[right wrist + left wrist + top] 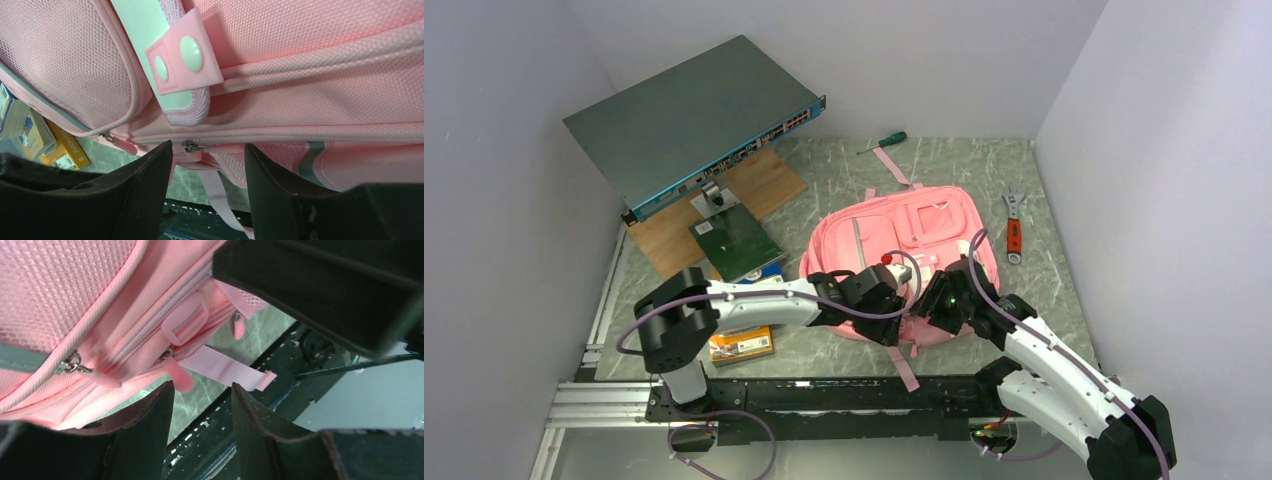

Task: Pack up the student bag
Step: Adjust the student bag at the center of the board, then unzip the student bag at the center of the board.

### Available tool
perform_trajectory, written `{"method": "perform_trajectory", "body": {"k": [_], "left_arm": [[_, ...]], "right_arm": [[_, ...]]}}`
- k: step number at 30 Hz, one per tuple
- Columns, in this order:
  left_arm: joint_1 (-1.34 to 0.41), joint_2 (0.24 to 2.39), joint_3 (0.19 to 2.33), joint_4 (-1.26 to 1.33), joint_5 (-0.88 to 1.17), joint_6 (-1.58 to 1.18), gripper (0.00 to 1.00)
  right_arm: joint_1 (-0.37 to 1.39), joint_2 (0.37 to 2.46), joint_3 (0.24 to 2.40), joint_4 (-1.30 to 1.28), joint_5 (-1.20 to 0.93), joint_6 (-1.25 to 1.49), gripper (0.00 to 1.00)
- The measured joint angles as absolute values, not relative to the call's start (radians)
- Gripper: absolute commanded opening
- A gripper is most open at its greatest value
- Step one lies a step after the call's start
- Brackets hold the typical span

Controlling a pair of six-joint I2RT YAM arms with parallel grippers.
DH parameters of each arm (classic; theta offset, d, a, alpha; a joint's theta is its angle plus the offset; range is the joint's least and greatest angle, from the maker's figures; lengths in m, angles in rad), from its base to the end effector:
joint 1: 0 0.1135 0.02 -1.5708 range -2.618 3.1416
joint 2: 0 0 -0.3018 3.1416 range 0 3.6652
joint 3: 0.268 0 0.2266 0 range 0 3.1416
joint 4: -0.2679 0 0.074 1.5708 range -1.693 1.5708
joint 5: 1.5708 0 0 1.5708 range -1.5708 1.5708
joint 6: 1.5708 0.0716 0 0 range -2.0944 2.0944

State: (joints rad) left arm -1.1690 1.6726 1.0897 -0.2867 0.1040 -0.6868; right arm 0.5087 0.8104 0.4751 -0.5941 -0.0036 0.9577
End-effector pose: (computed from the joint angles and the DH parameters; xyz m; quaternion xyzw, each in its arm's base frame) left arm 0.1339 -0.3341 0.2326 0.2413 0.9065 -0.3038 0.1666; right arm 0.1092 0.0612 0.2003 0.2107 0.9253 0.2123 0.2331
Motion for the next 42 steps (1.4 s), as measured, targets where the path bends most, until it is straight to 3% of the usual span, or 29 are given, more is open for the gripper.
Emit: {"method": "perform_trajectory", "body": {"k": [8, 17, 19, 22, 30, 35, 42], "left_arm": [[-1.176, 1.733, 1.112, -0.333, 0.073, -0.758, 0.65], [-1.176, 1.799, 1.164, -0.386, 0.042, -0.81, 0.37], [-1.176, 1.822, 1.183, -0.405, 0.029, -0.81, 0.27], [-1.176, 1.831, 1.198, -0.437, 0.003, -0.807, 0.01], [-1.191, 1.824, 1.229, -0.509, -0.097, -0.797, 0.0], [-1.192, 1.772, 1.188, -0.515, -0.182, -0.798, 0.0], [-1.185, 1.678, 1.122, -0.516, -0.284, -0.739, 0.0]], "right_arm": [[0.507, 0.745, 0.424, -0.586, -0.004, 0.946, 0.57], [0.507, 0.728, 0.411, -0.571, -0.004, 0.929, 0.56], [0.507, 0.722, 0.408, -0.57, -0.004, 0.926, 0.57], [0.507, 0.718, 0.408, -0.57, -0.004, 0.923, 0.57], [0.474, 0.684, 0.347, -0.524, 0.028, 0.99, 0.53], [0.308, 0.699, 0.323, -0.472, 0.014, 1.021, 0.51], [-0.165, 0.931, 0.353, -0.34, -0.178, 0.879, 0.49]]}}
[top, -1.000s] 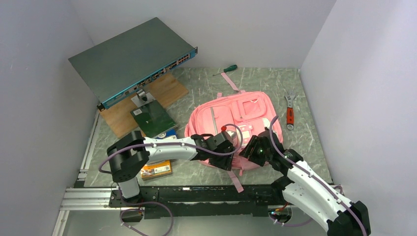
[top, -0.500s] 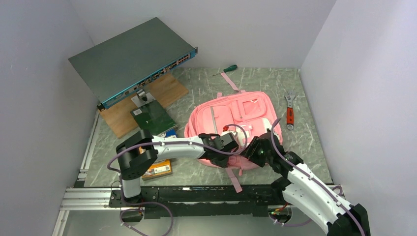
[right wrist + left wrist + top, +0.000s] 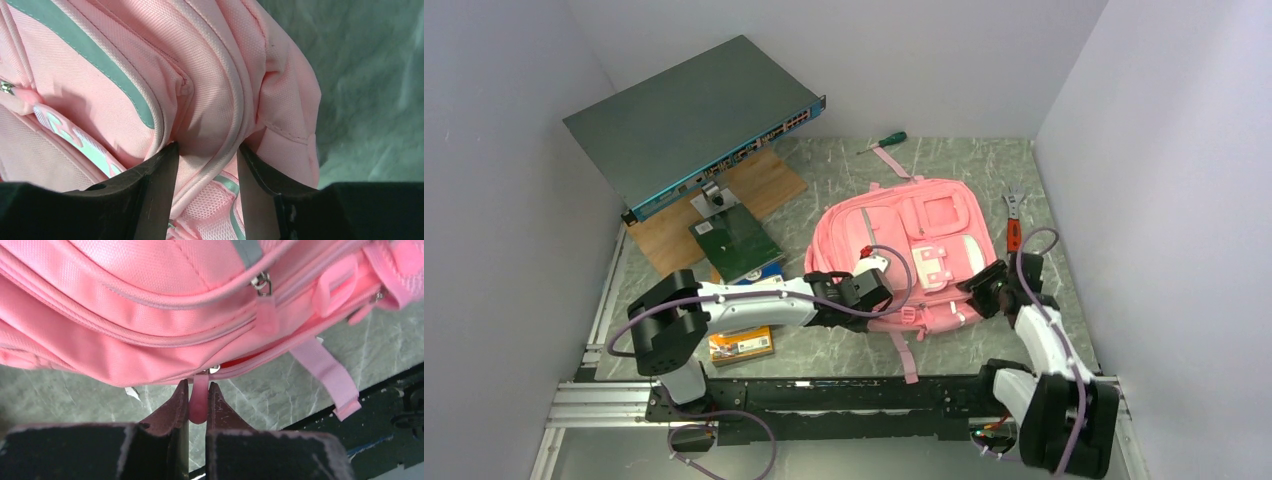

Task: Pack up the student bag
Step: Unzip the student bag at the center of the board.

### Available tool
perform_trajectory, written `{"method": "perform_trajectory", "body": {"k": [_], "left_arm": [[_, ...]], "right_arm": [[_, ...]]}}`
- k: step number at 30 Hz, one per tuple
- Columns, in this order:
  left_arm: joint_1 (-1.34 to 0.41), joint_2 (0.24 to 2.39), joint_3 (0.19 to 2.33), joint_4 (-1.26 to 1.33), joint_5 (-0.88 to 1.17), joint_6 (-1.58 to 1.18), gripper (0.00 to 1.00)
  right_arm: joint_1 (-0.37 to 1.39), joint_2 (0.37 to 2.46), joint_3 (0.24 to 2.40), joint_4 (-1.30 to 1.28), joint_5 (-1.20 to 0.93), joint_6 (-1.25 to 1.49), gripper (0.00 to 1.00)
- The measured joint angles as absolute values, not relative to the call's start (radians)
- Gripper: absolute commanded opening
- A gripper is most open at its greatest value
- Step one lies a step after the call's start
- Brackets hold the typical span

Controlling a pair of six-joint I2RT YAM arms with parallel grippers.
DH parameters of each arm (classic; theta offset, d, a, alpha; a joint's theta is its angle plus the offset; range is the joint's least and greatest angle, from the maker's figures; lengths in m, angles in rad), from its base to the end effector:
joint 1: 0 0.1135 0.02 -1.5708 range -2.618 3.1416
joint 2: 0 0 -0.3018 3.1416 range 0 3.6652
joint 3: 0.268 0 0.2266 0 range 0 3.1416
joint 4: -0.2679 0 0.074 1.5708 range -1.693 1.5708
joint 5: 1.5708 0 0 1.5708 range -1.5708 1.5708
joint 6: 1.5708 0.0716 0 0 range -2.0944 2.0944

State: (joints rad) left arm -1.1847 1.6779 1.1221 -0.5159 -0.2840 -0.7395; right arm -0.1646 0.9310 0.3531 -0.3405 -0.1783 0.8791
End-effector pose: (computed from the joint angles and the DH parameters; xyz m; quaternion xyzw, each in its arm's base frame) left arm 0.1458 -0.3054 0.2239 0.1777 0.9433 -0.1222 0.2523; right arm 0.1435 -0.0110 0.1717 0.4456 0.8321 0.1906 0.2696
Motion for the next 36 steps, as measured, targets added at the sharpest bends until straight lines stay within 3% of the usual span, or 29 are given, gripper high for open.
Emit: {"method": "perform_trajectory", "body": {"k": [5, 9, 10, 13, 18, 20, 22, 25, 31, 36], "left_arm": [[-1.175, 1.65, 1.124, -0.473, -0.213, -0.628, 0.0], [-1.163, 1.623, 1.151, -0.47, -0.155, -0.565, 0.0], [-1.161, 1.619, 1.156, -0.47, -0.15, -0.562, 0.0], [-1.158, 1.584, 1.199, -0.448, -0.112, -0.534, 0.0], [-1.146, 1.538, 1.206, -0.397, -0.084, -0.524, 0.0], [-1.139, 1.528, 1.203, -0.375, -0.069, -0.524, 0.0], [-1.134, 1.525, 1.195, -0.35, -0.052, -0.527, 0.0], [-1.133, 1.526, 1.179, -0.333, -0.028, -0.529, 0.0], [-1.132, 1.565, 1.177, -0.295, 0.03, -0.538, 0.0], [-1.132, 1.595, 1.177, -0.272, 0.069, -0.543, 0.0]], "right_arm": [[-0.182, 1.056, 0.502, -0.395, -0.215, 0.675, 0.56], [-0.021, 0.883, 0.566, -0.487, -0.174, 0.58, 0.84], [0.021, 0.818, 0.598, -0.513, -0.178, 0.565, 0.97], [0.136, 0.743, 0.678, -0.538, -0.216, 0.559, 1.0], [0.168, 0.725, 0.718, -0.583, -0.331, 0.652, 1.0], [0.17, 0.709, 0.674, -0.601, -0.377, 0.735, 0.96], [0.171, 0.671, 0.611, -0.608, -0.414, 0.825, 0.81], [0.171, 0.59, 0.541, -0.614, -0.466, 0.97, 0.76], [0.173, 0.534, 0.514, -0.633, -0.489, 1.119, 0.52], [0.173, 0.53, 0.466, -0.62, -0.49, 1.191, 0.44]]}}
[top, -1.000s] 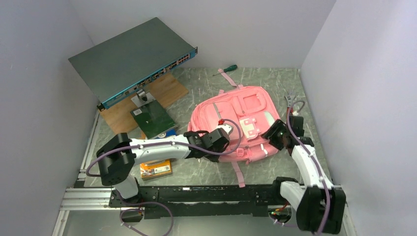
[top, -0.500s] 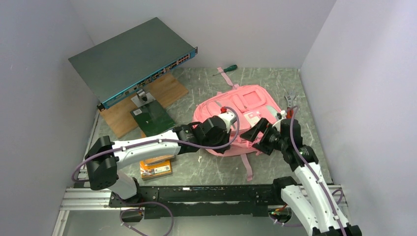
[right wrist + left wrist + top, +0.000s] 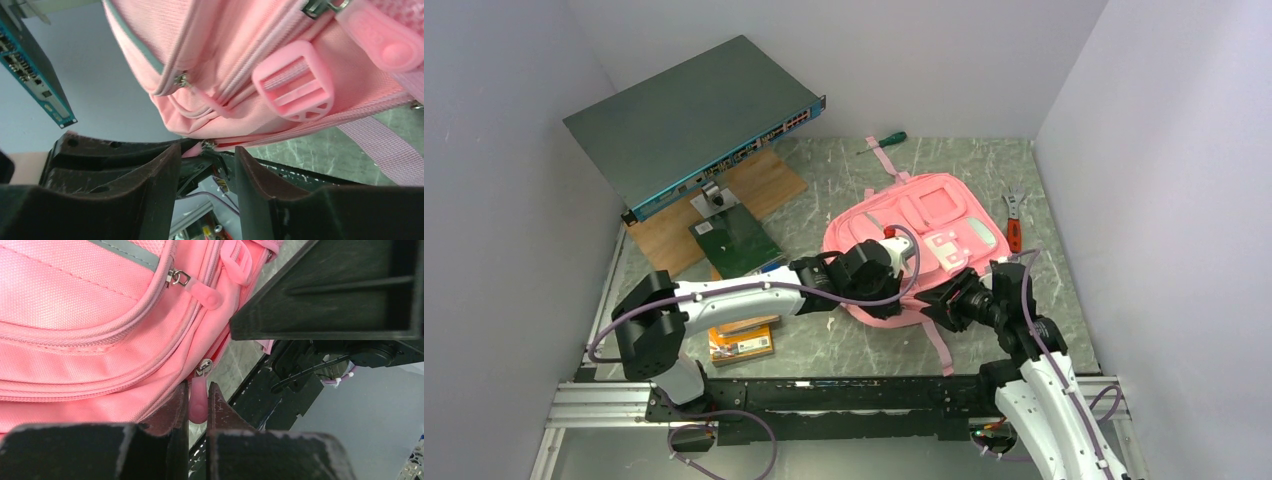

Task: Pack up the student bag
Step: Unzip the student bag at the center of the board.

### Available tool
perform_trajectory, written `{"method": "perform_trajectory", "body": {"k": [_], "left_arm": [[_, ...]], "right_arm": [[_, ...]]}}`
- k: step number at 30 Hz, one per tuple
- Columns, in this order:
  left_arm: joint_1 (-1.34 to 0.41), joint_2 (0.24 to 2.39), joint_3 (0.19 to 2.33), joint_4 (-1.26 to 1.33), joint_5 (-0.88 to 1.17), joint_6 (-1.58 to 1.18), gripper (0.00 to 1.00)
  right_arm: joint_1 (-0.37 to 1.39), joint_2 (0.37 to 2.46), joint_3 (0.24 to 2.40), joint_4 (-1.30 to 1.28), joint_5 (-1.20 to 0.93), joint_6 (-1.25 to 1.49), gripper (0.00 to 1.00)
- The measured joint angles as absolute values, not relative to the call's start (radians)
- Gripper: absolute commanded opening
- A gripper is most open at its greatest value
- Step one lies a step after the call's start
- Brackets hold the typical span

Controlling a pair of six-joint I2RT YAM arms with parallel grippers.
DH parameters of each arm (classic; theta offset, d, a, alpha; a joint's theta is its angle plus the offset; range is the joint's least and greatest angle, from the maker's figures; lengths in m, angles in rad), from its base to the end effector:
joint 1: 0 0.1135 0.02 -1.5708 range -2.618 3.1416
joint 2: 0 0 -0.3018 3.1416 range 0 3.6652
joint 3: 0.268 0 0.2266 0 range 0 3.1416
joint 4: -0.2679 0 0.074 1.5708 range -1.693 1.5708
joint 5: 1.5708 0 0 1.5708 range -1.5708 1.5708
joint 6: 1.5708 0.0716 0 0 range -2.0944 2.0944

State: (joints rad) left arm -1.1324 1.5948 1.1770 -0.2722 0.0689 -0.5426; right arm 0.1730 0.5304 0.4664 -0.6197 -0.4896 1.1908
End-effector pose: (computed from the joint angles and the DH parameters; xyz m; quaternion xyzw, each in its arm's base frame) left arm 0.1498 -0.3312 0.2888 0.2768 0.8607 -0.3374 0.2620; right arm 0.0808 0.0483 0.2254 0.3361 0.8159 0.4324 0.1853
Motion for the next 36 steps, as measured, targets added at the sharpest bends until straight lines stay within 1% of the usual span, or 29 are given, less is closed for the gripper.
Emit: {"method": "perform_trajectory", "body": {"k": [7, 9, 12, 18, 21, 24, 29, 31, 34, 36], "left_arm": [[-1.133, 1.62, 1.177, -0.248, 0.097, -0.543, 0.0], [-1.132, 1.626, 1.177, -0.246, 0.104, -0.543, 0.0], [-1.133, 1.636, 1.177, -0.236, 0.117, -0.543, 0.0], [-1.137, 1.65, 1.177, -0.237, 0.12, -0.543, 0.0], [-1.141, 1.654, 1.177, -0.237, 0.119, -0.543, 0.0], [-1.144, 1.662, 1.178, -0.235, 0.119, -0.543, 0.0], [-1.153, 1.676, 1.183, -0.234, 0.115, -0.536, 0.0], [-1.159, 1.687, 1.2, -0.246, 0.107, -0.531, 0.0], [-1.172, 1.708, 1.229, -0.271, 0.092, -0.509, 0.0], [-1.181, 1.724, 1.244, -0.285, 0.084, -0.497, 0.0]], "right_arm": [[0.173, 0.511, 0.428, -0.635, -0.472, 1.235, 0.45], [0.173, 0.491, 0.412, -0.632, -0.464, 1.246, 0.42], [0.173, 0.467, 0.37, -0.62, -0.446, 1.272, 0.33], [0.173, 0.484, 0.322, -0.578, -0.438, 1.306, 0.29], [0.174, 0.501, 0.315, -0.56, -0.434, 1.314, 0.3], [0.174, 0.505, 0.313, -0.556, -0.427, 1.316, 0.35], [0.174, 0.502, 0.313, -0.559, -0.411, 1.313, 0.35], [0.174, 0.501, 0.309, -0.555, -0.4, 1.313, 0.32], [0.174, 0.503, 0.29, -0.545, -0.392, 1.313, 0.25], [0.174, 0.514, 0.283, -0.545, -0.384, 1.309, 0.23]]}}
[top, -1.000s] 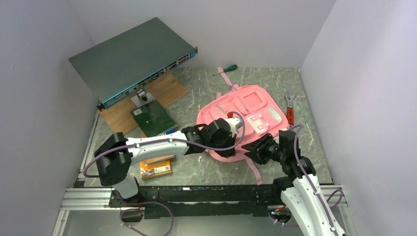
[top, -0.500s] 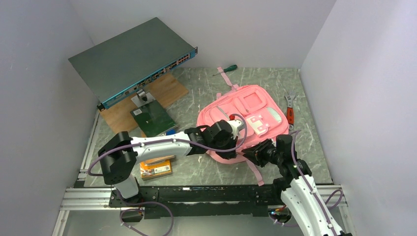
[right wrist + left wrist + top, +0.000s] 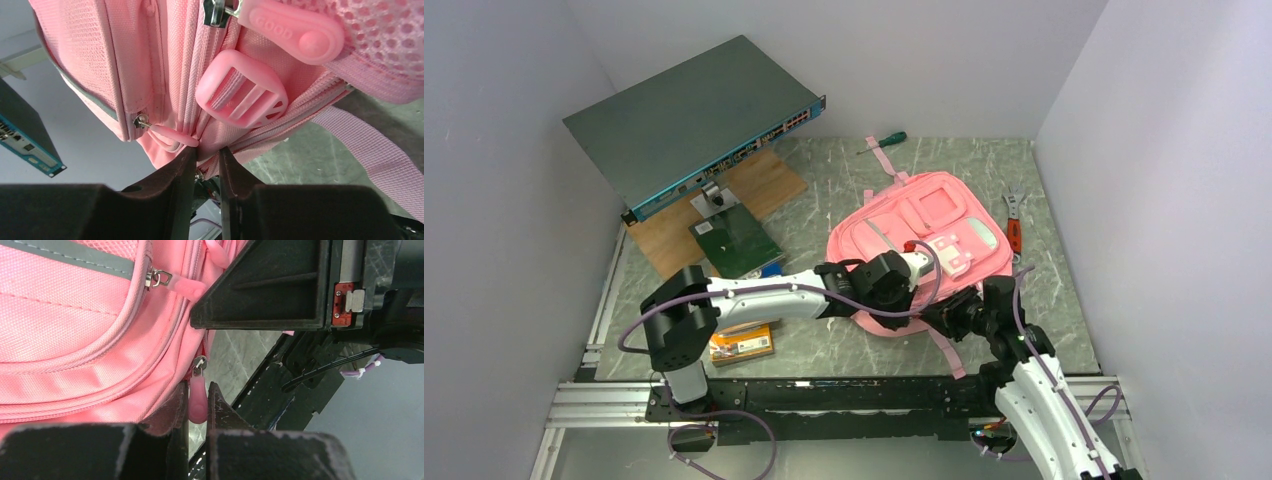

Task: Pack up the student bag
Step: Unzip the student bag at the center of the board.

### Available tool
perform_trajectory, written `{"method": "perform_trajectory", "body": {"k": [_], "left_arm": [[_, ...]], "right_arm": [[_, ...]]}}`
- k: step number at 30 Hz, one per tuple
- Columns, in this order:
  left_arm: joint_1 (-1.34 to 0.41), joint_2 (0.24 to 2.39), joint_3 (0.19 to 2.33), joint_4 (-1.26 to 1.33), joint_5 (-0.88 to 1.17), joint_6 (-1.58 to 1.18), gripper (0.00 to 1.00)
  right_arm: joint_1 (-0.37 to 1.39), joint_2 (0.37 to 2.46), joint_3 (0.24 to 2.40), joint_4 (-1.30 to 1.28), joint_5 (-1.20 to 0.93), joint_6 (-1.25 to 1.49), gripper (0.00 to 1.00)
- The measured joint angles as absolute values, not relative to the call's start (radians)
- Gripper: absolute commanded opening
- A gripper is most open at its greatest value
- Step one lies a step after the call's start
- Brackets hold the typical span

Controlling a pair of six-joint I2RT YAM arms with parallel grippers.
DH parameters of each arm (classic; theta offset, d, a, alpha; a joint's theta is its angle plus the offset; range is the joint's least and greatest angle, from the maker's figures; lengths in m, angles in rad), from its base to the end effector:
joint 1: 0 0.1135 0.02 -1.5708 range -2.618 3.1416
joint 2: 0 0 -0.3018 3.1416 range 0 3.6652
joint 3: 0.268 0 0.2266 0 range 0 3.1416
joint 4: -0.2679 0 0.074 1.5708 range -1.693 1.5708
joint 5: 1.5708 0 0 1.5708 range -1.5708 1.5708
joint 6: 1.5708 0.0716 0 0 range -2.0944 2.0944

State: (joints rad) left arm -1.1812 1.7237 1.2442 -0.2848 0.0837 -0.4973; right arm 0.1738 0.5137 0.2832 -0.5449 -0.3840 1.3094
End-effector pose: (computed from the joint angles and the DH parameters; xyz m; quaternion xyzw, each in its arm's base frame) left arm 0.1435 -0.3653 0.2636 0.3236 0.8603 -0.3175 0.2333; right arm 0.0780 0.0409 0.1720 0.4244 0.8027 0.3866 0.1615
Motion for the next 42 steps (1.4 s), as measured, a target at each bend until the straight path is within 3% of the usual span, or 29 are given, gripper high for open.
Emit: {"method": "perform_trajectory", "body": {"k": [1, 3, 4, 16, 24, 29, 33, 36, 39, 42], "left_arm": [[-1.184, 1.729, 1.248, -0.29, 0.081, -0.493, 0.0], [-1.188, 1.741, 1.258, -0.297, 0.08, -0.488, 0.0], [-1.19, 1.746, 1.261, -0.297, 0.081, -0.486, 0.0], [-1.187, 1.735, 1.222, -0.285, 0.009, -0.57, 0.0], [-1.039, 1.545, 1.024, -0.327, -0.101, -0.65, 0.0], [-1.015, 1.486, 0.986, -0.254, -0.053, -0.619, 0.0], [-1.004, 1.493, 0.999, -0.237, -0.001, -0.587, 0.0], [-0.996, 1.505, 1.03, -0.247, 0.022, -0.57, 0.0], [-0.99, 1.505, 1.041, -0.252, 0.03, -0.563, 0.0], [-0.985, 1.505, 1.04, -0.256, 0.031, -0.561, 0.0]], "right_arm": [[0.174, 0.52, 0.283, -0.545, -0.379, 1.307, 0.19], [0.174, 0.53, 0.283, -0.548, -0.368, 1.298, 0.01], [0.175, 0.531, 0.283, -0.551, -0.361, 1.291, 0.0], [0.148, 0.492, 0.283, -0.59, -0.309, 1.242, 0.0], [-0.15, 0.536, 0.299, -0.659, -0.357, 1.046, 0.0], [-0.183, 0.688, 0.409, -0.673, -0.413, 0.848, 0.0], [-0.141, 0.763, 0.488, -0.701, -0.384, 0.716, 0.3], [0.029, 0.8, 0.576, -0.744, -0.265, 0.688, 0.5], [0.274, 0.834, 0.708, -0.784, -0.155, 0.683, 0.56], [0.385, 0.863, 0.833, -0.797, -0.072, 0.649, 0.64]]}}
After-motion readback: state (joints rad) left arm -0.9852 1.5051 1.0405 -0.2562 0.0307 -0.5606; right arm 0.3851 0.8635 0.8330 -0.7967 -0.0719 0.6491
